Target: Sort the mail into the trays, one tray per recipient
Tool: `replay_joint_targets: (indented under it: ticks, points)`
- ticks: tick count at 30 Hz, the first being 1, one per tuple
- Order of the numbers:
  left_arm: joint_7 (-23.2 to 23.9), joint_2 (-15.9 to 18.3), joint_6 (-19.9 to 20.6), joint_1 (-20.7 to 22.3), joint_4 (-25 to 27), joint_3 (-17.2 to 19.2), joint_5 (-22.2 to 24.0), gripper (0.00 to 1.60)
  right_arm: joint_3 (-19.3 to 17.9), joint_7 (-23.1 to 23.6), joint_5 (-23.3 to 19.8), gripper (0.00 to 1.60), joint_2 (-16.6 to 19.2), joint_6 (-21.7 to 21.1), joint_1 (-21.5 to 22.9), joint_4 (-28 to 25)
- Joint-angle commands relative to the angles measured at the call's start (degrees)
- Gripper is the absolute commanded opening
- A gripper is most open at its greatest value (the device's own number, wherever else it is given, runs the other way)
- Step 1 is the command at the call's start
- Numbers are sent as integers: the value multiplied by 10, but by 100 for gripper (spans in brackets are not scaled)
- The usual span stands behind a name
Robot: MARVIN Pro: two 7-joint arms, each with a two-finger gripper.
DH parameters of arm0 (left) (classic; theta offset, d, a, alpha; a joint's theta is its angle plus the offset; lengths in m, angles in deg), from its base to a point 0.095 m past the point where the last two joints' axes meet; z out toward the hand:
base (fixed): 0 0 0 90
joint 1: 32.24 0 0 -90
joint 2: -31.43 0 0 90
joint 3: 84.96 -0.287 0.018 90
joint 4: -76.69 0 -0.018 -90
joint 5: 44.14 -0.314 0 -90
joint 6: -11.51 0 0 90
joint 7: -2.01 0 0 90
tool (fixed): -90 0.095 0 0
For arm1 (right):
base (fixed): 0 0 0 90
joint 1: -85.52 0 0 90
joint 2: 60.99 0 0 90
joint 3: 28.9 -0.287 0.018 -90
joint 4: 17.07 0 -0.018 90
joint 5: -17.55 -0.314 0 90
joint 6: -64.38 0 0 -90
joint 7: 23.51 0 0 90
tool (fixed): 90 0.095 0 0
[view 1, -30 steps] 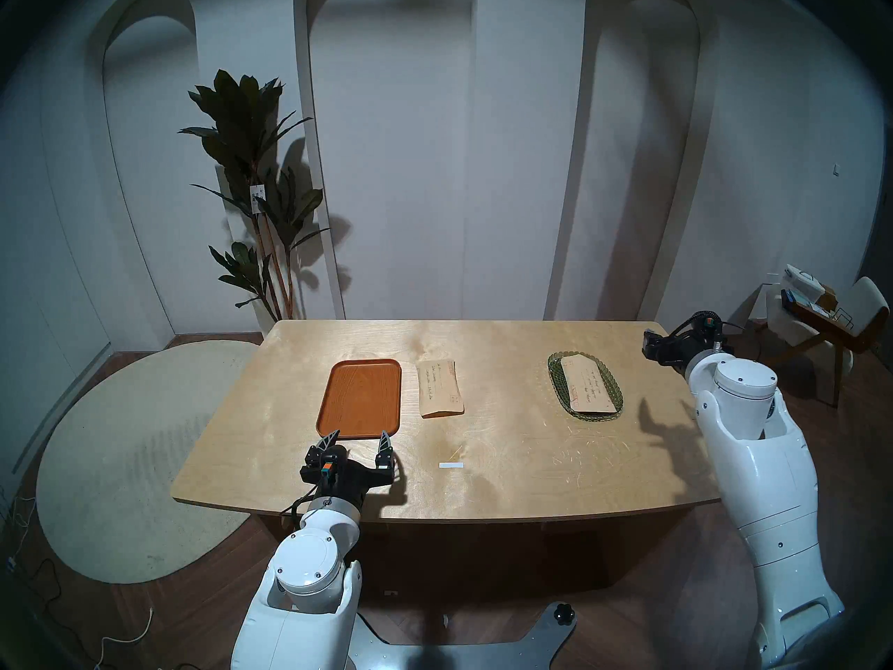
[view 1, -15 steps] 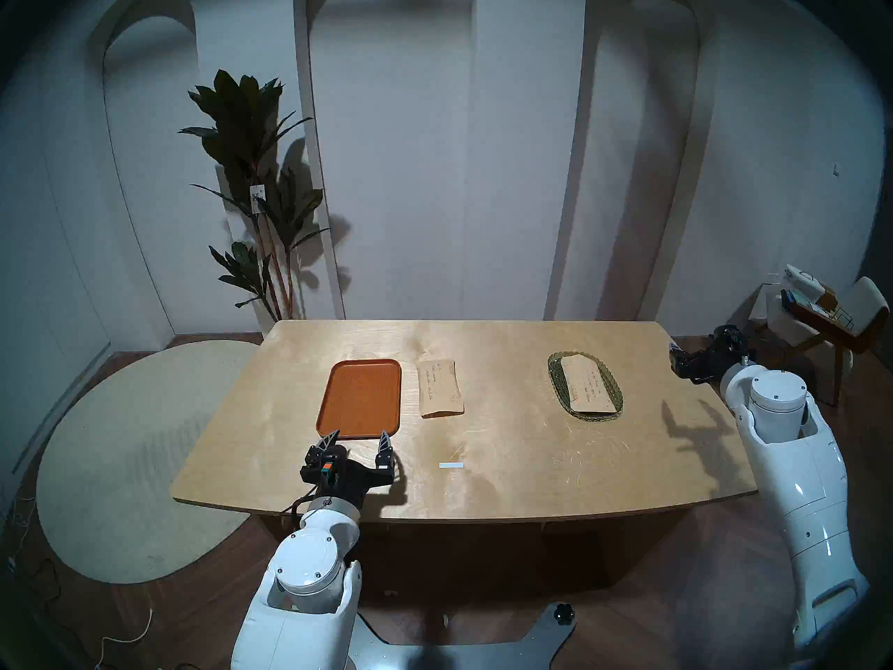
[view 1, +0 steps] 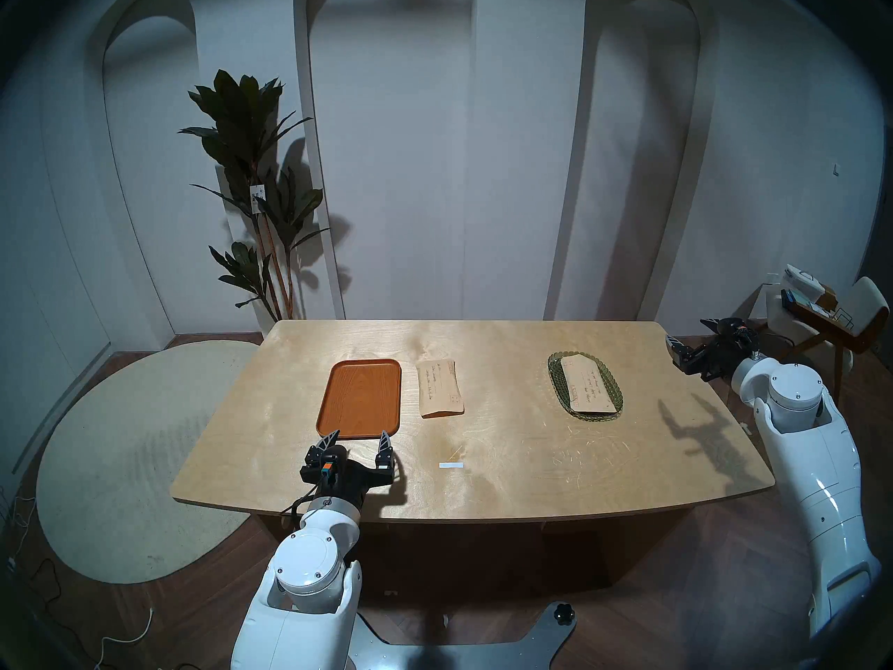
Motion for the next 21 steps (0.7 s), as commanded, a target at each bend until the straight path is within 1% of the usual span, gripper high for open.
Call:
replay_joint_targets:
  ticks: [1, 16, 17, 18, 21]
  points:
    - [0, 0, -2, 3, 13, 0, 0, 160, -8, 9, -2, 160, 8, 20, 5, -5]
    - [0, 0, -2, 3, 13, 0, 0, 160, -10, 14, -1, 160, 6, 23, 6, -4]
    - [1, 7, 1, 5, 15, -4, -12, 160, -10, 14, -1, 160, 6, 23, 6, -4]
    - [1, 21, 5, 13, 16, -12, -35, 160, -10, 14, -1, 160, 6, 22, 6, -4]
    - [-2, 40, 12, 34, 15, -24, -76, 160, -10, 14, -1, 160, 6, 21, 6, -3]
